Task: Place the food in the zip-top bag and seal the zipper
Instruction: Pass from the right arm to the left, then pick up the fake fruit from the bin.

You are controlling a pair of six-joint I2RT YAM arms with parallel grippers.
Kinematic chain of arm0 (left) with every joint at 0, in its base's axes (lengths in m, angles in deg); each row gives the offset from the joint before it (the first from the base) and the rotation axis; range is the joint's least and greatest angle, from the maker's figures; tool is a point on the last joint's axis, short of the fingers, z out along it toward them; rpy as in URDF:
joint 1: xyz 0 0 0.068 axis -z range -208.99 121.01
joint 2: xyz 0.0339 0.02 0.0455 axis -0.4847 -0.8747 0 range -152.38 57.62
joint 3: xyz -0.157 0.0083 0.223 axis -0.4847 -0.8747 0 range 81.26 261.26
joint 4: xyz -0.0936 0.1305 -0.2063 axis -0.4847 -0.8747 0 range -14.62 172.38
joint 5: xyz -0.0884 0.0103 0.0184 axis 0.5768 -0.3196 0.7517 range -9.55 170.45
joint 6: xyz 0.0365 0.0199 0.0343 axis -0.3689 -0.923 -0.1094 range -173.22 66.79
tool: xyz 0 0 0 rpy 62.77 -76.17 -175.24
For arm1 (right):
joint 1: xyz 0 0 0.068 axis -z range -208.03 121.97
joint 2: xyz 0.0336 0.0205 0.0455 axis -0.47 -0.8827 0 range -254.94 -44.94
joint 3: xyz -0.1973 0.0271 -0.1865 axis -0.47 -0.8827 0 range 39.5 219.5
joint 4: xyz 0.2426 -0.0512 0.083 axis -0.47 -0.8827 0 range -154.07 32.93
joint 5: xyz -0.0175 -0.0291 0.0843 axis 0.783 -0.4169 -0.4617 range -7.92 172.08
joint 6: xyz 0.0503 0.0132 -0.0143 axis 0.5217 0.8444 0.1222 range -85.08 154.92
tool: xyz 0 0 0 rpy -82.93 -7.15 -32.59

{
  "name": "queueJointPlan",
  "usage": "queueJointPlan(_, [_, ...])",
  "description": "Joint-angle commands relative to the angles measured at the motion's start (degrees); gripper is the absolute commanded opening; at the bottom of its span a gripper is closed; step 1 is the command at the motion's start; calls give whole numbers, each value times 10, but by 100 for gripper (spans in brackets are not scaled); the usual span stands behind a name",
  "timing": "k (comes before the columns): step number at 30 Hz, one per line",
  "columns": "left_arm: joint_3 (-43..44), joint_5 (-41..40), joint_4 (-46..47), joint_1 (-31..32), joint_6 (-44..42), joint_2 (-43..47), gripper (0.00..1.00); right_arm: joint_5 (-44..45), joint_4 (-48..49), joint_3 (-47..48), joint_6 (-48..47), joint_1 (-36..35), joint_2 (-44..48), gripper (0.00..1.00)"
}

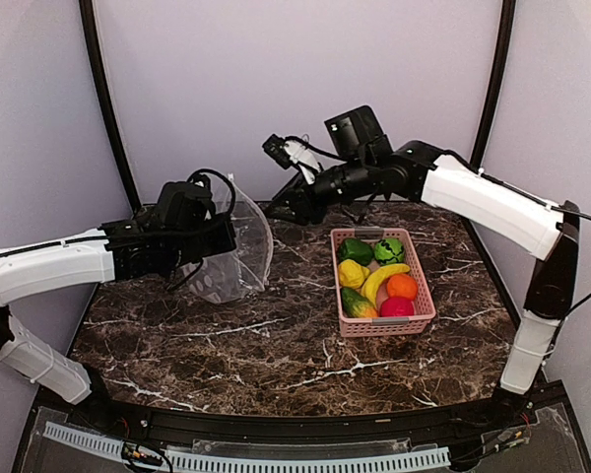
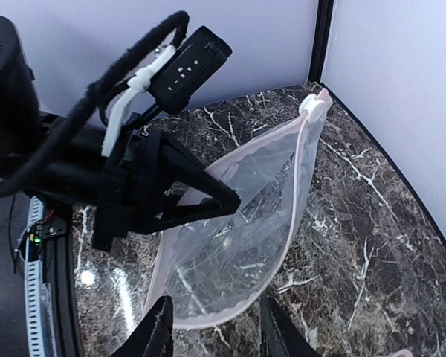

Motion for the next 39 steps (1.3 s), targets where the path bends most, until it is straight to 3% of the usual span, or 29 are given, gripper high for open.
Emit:
queueJointPlan(1, [0,32,9,-10,-24,-10,1,-81,-37,-78,-43,53,52,41])
queueJointPlan(7, [13,73,24,-10,-48,-22,1,-163,-131,-157,-130,163,65,48])
queueJointPlan(11, [19,92,21,-10,-54,-22,1,-136,-171,-198,-183,224,68,51])
queueJointPlan(14, [22,96,14,-10,-60,-20,1,-108,-226,-201,-262,245,59,46])
queueJointPlan(19, [29,109,2,-10,-71,-17,3,-8,-220,-226,-360,247,66,38])
queueJointPlan(25, [43,131,-16,-10,-77,-24,6,58,-216,-222,-448,247,33,38])
queueJointPlan(39, [30,145,-18,-10,-61,-15,7,119,-159,-245,-514,237,-28,54])
